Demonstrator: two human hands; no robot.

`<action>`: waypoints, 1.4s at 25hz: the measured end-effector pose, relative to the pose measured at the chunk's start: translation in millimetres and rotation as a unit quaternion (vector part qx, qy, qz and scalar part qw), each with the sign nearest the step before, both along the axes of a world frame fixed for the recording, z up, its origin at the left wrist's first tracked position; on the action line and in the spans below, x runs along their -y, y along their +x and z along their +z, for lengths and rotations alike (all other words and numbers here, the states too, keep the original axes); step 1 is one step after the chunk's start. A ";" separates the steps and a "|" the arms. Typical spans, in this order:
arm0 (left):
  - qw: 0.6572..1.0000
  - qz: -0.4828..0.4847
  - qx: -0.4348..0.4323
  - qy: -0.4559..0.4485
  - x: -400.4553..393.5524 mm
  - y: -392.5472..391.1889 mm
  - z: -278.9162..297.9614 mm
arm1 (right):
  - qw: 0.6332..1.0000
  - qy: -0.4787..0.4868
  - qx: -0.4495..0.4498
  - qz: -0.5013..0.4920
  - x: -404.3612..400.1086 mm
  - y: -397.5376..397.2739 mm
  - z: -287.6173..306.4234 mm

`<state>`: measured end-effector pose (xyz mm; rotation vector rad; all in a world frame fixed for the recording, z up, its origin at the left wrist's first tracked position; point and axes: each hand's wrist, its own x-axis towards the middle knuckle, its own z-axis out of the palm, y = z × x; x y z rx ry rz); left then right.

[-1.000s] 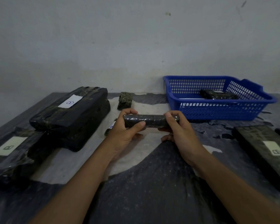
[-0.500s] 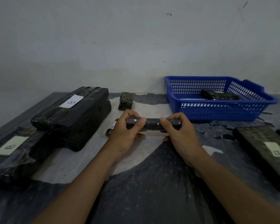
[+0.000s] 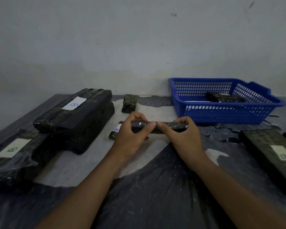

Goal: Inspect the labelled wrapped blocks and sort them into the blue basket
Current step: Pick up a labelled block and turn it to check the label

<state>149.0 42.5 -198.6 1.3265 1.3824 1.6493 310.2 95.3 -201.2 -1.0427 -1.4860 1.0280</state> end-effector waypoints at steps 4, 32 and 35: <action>1.000 0.006 -0.004 0.016 1.0 2.2 0.7 | 1.000 0.006 0.011 -0.004 -0.8 0.9 -2.4; 0.997 -0.027 -0.062 0.026 2.0 4.4 -2.6 | 0.960 -0.023 -0.191 0.203 14.0 -3.4 7.0; 0.991 -0.122 -0.048 0.030 7.2 11.4 -2.4 | 0.959 -0.019 -0.165 0.232 17.8 -3.8 5.2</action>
